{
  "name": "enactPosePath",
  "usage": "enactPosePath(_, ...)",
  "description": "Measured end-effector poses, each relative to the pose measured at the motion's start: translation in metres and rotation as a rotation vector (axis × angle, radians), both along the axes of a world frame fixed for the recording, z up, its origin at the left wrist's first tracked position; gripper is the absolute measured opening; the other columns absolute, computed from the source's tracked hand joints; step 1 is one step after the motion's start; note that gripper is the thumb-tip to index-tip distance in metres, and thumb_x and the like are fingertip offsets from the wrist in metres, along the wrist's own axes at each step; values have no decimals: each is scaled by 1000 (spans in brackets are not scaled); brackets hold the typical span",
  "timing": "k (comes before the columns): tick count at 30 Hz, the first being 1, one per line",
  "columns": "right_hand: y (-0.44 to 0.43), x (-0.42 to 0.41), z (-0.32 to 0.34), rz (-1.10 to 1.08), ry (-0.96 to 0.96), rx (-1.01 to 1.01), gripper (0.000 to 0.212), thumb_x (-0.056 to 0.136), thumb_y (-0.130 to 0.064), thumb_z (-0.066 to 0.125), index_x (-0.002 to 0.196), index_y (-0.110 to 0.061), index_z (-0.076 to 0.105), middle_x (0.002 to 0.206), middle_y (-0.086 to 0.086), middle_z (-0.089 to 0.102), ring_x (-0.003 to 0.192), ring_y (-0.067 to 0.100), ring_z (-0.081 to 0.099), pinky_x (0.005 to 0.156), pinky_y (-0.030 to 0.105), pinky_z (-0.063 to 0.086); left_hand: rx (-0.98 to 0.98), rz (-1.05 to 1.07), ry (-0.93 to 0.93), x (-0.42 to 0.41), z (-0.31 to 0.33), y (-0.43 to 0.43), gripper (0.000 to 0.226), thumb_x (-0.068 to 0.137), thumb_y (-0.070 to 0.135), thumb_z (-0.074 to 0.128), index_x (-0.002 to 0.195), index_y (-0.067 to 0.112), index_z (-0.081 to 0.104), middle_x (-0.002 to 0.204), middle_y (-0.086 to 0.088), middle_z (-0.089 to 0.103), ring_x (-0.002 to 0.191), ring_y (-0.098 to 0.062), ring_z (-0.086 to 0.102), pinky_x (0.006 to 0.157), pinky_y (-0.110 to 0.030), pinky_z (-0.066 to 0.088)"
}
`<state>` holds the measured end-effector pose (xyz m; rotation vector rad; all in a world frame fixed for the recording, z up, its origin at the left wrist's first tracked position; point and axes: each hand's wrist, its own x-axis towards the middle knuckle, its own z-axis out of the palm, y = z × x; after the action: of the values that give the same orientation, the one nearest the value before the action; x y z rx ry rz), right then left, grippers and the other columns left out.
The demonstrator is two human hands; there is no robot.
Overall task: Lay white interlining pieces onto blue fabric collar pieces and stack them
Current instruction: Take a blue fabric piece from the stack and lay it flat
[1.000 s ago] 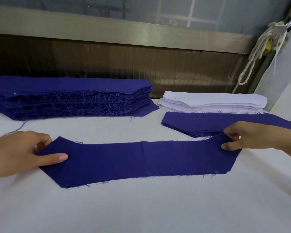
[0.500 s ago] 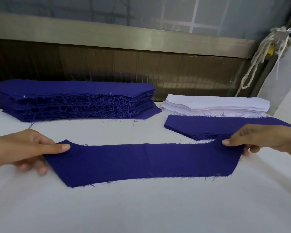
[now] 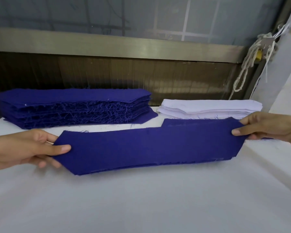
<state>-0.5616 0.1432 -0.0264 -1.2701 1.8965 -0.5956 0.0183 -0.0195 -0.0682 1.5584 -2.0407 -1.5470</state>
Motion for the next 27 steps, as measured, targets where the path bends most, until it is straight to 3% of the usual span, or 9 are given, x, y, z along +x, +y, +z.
enactPosePath(3, -1, -20, 5, -95, -57, -66, 60, 66, -26, 85, 106, 14, 68, 110, 45, 56, 77, 24, 59, 74, 21, 58, 1, -3, 83, -23, 10, -1, 43, 68, 45, 83, 108, 31, 78, 111, -4, 76, 79, -10, 75, 50, -14, 51)
enactPosePath(5, -2, -32, 6, -173, -74, -96, 54, 62, -27, 85, 102, 9, 74, 92, 36, 64, 60, 14, 61, 61, 18, 56, -27, -11, 117, -45, 17, 1, 39, 67, 40, 80, 104, 30, 79, 110, -1, 76, 86, -12, 76, 52, -13, 54)
enactPosePath(7, -3, -41, 6, -272, -123, -112, 33, 61, -23, 85, 84, 0, 80, 73, 20, 70, 49, 11, 61, 46, 15, 52, -59, -14, 144, -72, 25, 4, 36, 64, 38, 80, 98, 27, 81, 107, -1, 77, 88, -13, 76, 53, -13, 54)
enactPosePath(9, -3, -47, 5, -368, -162, -156, 12, 77, -13, 80, 67, -7, 78, 64, 11, 71, 43, 9, 62, 39, 14, 46, -83, -13, 187, -97, 31, 6, 33, 64, 36, 80, 94, 22, 82, 105, -1, 78, 89, -14, 76, 53, -13, 55)
enactPosePath(16, -1, -85, 1, -673, -273, -311, 12, 89, -11, 72, 94, -2, 66, 51, 3, 64, 35, 5, 51, 35, 12, 39, -130, 18, 327, -178, 31, -3, 36, 74, 32, 75, 104, 11, 76, 99, -2, 78, 82, -9, 76, 51, -12, 54)
enactPosePath(20, -2, -108, -2, -802, -318, -366, 21, 90, -10, 72, 108, -6, 62, 73, 7, 57, 50, 11, 45, 37, 14, 36, -122, 39, 361, -220, 25, -9, 24, 82, 26, 76, 100, 10, 76, 93, -1, 79, 74, -5, 75, 45, -11, 49)
enactPosePath(22, -2, -118, -4, -859, -311, -389, 16, 90, -11, 74, 101, -7, 62, 67, 6, 61, 50, 11, 49, 43, 15, 37, -110, 41, 369, -240, 22, -11, 20, 84, 24, 76, 99, 11, 76, 92, 1, 79, 73, -4, 75, 44, -11, 48)
enactPosePath(24, -2, -127, -8, -911, -292, -420, 16, 89, -11, 75, 86, -10, 59, 49, -1, 62, 37, 6, 50, 37, 13, 37, -94, 28, 375, -256, 18, -12, 19, 85, 22, 76, 100, 11, 76, 91, 1, 79, 71, -4, 74, 45, -10, 48)
enactPosePath(27, -1, -143, -16, -964, -234, -468, 23, 86, -11, 78, 79, -10, 57, 62, 4, 63, 30, 3, 48, 33, 11, 38, -83, 14, 381, -275, 12, -15, 19, 85, 20, 77, 101, 10, 75, 91, 0, 79, 70, -5, 74, 47, -11, 50)
